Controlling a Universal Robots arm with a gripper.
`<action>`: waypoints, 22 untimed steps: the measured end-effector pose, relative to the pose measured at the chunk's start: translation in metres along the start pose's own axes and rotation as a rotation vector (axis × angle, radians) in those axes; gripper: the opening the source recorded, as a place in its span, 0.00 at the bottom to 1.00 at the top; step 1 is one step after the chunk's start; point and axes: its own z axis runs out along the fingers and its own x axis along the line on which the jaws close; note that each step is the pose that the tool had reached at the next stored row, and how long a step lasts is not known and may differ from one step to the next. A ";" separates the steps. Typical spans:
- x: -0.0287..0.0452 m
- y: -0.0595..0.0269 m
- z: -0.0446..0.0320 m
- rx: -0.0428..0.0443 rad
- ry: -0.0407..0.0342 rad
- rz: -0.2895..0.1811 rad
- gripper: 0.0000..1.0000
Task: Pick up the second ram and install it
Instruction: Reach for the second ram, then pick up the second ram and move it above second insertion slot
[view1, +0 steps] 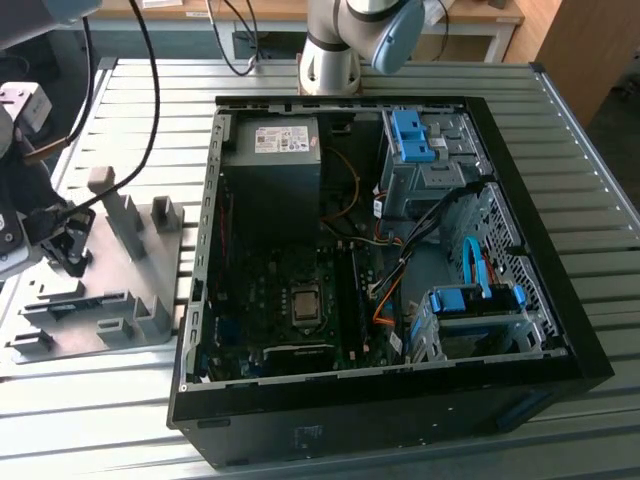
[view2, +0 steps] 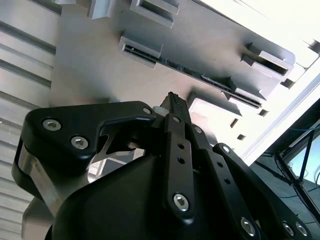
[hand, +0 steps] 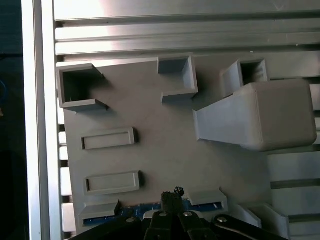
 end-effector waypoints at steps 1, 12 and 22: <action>0.0000 -0.0009 0.0002 0.0004 0.0002 0.000 0.10; -0.0001 -0.0178 0.0074 0.0067 -0.0006 0.000 0.10; -0.0001 -0.0179 0.0078 0.0067 -0.0006 0.000 0.10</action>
